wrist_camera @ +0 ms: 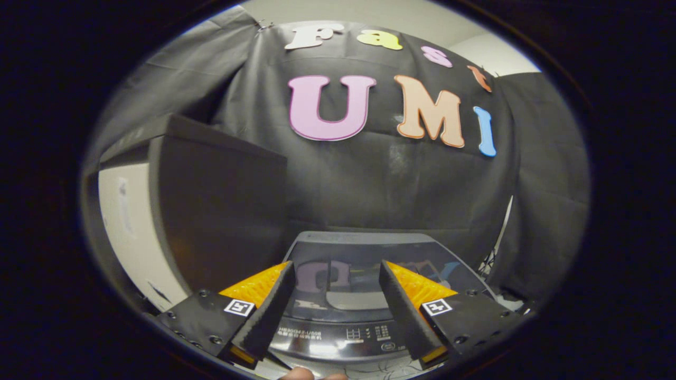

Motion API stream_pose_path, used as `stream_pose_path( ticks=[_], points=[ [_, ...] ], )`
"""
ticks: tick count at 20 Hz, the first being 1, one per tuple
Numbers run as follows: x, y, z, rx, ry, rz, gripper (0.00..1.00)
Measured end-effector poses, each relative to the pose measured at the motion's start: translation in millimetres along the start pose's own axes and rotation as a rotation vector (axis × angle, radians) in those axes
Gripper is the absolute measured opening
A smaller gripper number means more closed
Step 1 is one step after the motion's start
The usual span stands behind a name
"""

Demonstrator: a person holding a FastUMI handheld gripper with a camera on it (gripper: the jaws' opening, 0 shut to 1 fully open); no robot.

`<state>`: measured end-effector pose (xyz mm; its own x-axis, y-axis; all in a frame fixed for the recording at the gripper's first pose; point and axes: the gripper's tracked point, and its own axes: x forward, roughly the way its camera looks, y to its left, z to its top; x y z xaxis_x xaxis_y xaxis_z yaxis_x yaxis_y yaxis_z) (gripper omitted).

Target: Put the clothes into the washing machine and then close the washing machine lid.

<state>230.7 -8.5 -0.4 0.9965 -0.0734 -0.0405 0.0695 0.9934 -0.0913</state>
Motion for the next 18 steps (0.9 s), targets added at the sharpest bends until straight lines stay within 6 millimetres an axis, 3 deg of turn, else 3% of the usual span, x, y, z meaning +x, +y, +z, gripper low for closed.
stream_pose_path(
  ticks=[3, 7, 15, 18],
  points=[
    [-30.3, -1.6, -11.9, -0.018, 0.043, 0.019, 0.99],
    [-68.2, 0.0, -6.7, -0.015, 0.026, 0.039, 0.98],
    [-151.4, 3.4, -23.6, -0.006, 0.015, 0.052, 0.98],
    [-182.0, -15.5, -27.4, -0.035, -0.040, -0.055, 0.98]
  ],
)
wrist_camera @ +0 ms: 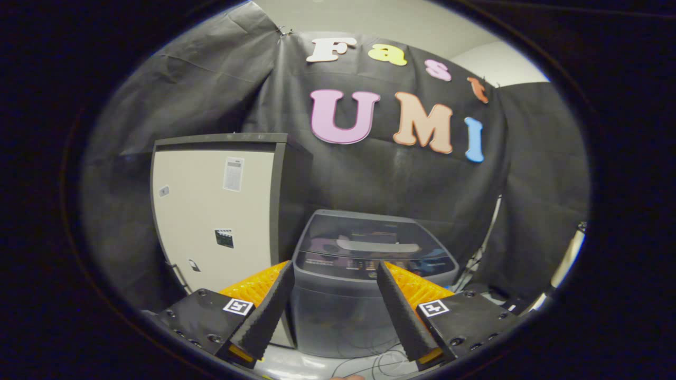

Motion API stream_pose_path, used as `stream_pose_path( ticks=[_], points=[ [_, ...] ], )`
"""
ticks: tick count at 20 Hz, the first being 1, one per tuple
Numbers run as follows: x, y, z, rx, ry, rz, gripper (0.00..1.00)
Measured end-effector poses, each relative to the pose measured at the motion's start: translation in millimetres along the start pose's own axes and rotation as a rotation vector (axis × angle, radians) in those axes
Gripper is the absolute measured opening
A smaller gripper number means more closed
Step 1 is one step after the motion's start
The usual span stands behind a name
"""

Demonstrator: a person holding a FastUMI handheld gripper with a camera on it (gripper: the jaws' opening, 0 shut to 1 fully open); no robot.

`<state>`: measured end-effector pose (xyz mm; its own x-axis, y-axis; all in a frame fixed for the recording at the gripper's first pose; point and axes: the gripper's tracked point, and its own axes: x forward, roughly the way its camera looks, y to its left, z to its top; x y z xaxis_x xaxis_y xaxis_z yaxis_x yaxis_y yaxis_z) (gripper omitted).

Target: Put the clothes into the washing machine and then close the washing machine lid.

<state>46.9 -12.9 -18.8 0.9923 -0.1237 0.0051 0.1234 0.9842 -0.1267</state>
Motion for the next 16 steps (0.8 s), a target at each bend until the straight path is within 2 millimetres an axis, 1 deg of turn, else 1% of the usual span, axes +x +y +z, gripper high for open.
stream_pose_path(
  ticks=[1, 2, 4, 5, 7, 9, 11, 12, 14, 16],
  points=[
    [-9.0, -6.5, -2.0, 0.011, -0.013, -0.031, 0.98],
    [-15.1, -5.1, -3.6, 0.032, -0.025, -0.045, 0.98],
    [-34.5, -4.4, -8.6, 0.037, -0.006, -0.048, 0.98],
    [-38.2, -6.4, -13.1, 0.024, 0.017, -0.049, 0.98],
    [-43.8, -4.0, -10.2, 0.018, 0.019, -0.039, 0.98],
    [-45.1, 7.0, -0.3, 0.042, -0.034, -0.016, 0.98],
    [-40.3, 14.3, 2.3, 0.059, -0.048, -0.004, 0.98],
    [-42.0, 16.2, 2.9, 0.053, -0.053, -0.006, 0.98],
    [-40.0, 12.4, 8.4, 0.052, -0.080, -0.028, 0.98],
    [-34.0, 11.6, 9.3, 0.065, -0.091, -0.036, 0.98]
  ],
)
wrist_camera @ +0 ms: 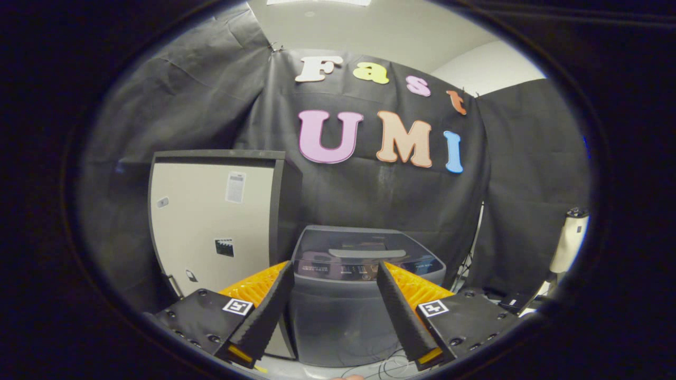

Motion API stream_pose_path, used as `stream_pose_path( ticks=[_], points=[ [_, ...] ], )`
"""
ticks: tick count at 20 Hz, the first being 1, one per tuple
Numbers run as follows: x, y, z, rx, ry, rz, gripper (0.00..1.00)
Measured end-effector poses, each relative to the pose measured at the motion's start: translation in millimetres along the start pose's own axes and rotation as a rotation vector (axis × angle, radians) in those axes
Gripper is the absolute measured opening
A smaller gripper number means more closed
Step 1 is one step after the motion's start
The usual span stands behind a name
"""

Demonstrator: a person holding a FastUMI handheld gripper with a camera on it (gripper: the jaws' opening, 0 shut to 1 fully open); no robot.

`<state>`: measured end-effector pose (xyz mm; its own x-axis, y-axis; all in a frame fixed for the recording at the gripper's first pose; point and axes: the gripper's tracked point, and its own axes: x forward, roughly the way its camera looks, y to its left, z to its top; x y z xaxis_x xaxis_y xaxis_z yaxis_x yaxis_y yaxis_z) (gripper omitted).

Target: Put the clothes into the washing machine and then close the washing machine lid.

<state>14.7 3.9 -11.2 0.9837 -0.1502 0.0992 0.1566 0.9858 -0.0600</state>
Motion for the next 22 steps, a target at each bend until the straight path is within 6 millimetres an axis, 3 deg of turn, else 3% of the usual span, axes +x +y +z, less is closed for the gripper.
stream_pose_path(
  ticks=[3, 15, 22],
  points=[
    [-0.3, -8.2, -11.9, 0.007, 0.043, -0.020, 0.98],
    [-16.4, -17.9, 3.3, 0.025, 0.007, -0.050, 0.98],
    [-18.4, -19.2, -12.3, 0.009, 0.064, -0.050, 0.98]
  ],
)
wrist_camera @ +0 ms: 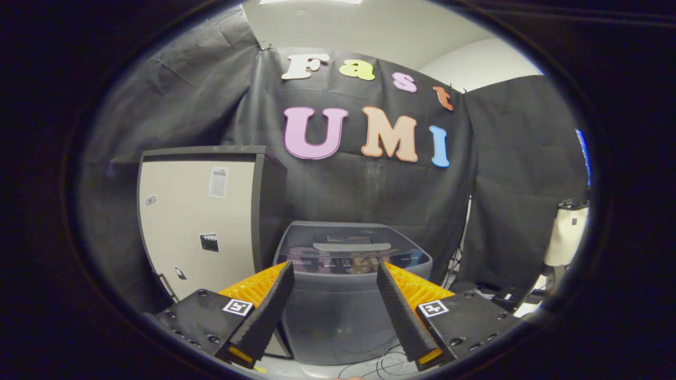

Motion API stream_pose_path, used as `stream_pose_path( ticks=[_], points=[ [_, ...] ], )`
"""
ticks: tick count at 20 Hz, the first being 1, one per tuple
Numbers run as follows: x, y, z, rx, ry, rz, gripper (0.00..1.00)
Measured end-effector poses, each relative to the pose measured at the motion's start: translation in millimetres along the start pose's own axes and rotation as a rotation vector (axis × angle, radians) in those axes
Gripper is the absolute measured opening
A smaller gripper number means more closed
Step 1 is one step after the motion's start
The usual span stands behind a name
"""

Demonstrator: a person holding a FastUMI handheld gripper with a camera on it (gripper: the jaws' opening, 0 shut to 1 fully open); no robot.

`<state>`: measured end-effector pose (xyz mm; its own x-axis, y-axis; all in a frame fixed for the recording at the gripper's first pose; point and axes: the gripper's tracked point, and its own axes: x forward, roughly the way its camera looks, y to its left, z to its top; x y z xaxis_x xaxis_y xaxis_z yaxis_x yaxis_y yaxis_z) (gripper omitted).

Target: Put the clothes into the washing machine and then close the washing machine lid.

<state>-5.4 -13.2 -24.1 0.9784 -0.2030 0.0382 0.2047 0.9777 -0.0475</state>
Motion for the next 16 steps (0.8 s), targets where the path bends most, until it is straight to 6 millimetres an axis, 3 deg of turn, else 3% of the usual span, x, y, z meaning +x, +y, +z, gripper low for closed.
stream_pose_path(
  ticks=[5, 16],
  points=[
    [-4.9, 9.5, 5.8, -0.016, -0.001, 0.024, 0.98],
    [-7.3, 6.1, 0.8, 0.003, 0.028, 0.006, 0.98]
  ],
)
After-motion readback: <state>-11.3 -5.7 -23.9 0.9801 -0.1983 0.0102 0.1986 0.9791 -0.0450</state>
